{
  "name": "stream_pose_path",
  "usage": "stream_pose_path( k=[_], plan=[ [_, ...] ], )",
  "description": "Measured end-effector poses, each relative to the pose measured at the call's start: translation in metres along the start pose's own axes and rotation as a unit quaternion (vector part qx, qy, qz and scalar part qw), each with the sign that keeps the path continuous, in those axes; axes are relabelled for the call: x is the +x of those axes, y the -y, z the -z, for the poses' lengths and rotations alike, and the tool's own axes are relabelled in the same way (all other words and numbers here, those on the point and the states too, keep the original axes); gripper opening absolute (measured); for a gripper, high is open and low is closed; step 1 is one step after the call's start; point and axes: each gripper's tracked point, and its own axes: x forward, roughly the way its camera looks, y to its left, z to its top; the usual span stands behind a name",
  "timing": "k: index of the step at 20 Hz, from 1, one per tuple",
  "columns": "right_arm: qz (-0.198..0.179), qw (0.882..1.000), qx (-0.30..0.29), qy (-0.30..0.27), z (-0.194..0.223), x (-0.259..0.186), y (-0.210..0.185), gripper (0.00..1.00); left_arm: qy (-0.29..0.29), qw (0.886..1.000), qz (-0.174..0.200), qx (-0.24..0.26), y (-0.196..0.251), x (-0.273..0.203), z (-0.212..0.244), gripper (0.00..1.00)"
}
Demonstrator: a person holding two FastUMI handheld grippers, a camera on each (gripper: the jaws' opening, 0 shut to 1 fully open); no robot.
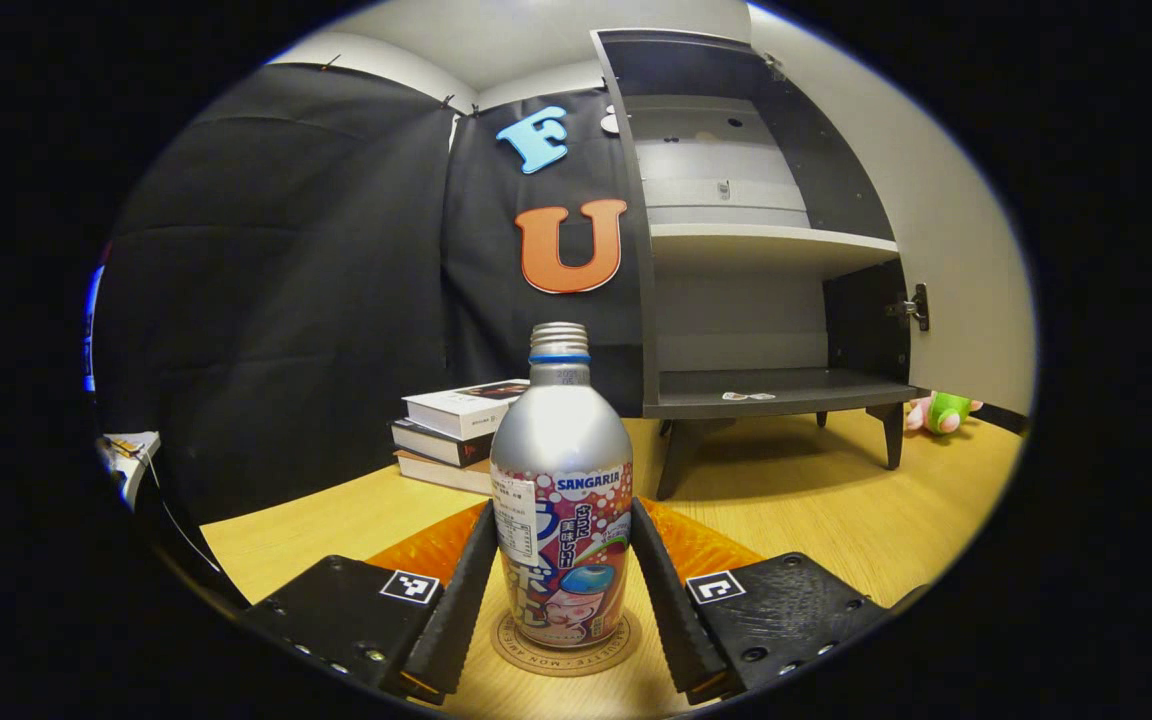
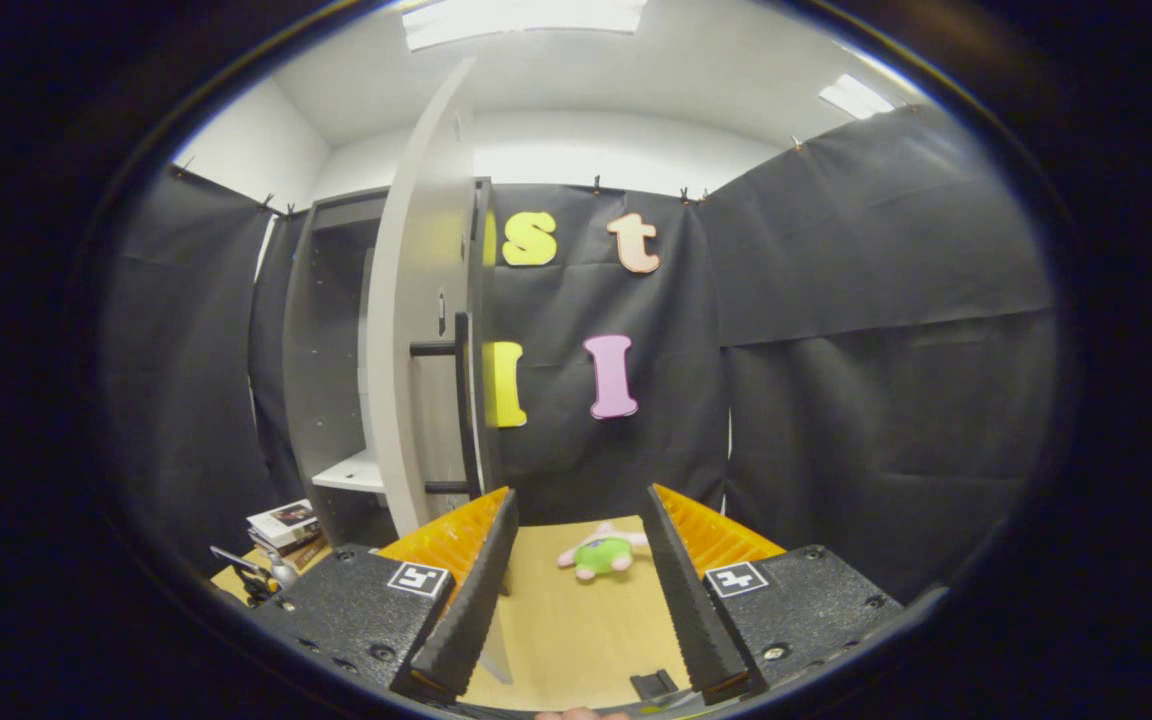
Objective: Open the cabinet door with the right hand, grasp the bottle in the cabinet with the left hand and place it on the coaster, then close the cabinet door with the right hand.
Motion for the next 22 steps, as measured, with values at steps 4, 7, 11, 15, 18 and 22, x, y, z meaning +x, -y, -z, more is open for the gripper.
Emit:
stream_pose_path(
  k=[4,7,11,15,18,22],
  plan=[
    [-0.002,1.0,0.003,-0.002,0.001,0.003,-0.001,0.79,0.017,0.999,-0.008,0.026,0.001,-0.006,0.0,0.75],
    [0.0,1.0,-0.001,-0.004,0.002,0.005,0.002,0.8,0.02,0.999,-0.009,0.034,0.003,-0.008,0.0,0.76],
    [0.001,1.0,0.003,-0.008,0.006,0.008,0.003,0.79,0.007,1.0,-0.01,0.018,0.003,-0.006,0.006,0.81],
    [-0.001,1.0,0.007,-0.009,0.009,0.011,0.006,0.8,0.002,1.0,-0.014,0.01,-0.003,-0.014,0.0,0.92],
    [-0.004,1.0,0.011,-0.01,0.014,0.015,0.005,0.8,0.012,1.0,-0.017,0.002,-0.008,-0.022,-0.02,0.94],
    [-0.012,1.0,0.023,-0.003,0.017,0.02,0.008,0.79,0.023,1.0,-0.01,0.001,-0.011,-0.047,-0.069,0.95]
  ],
)
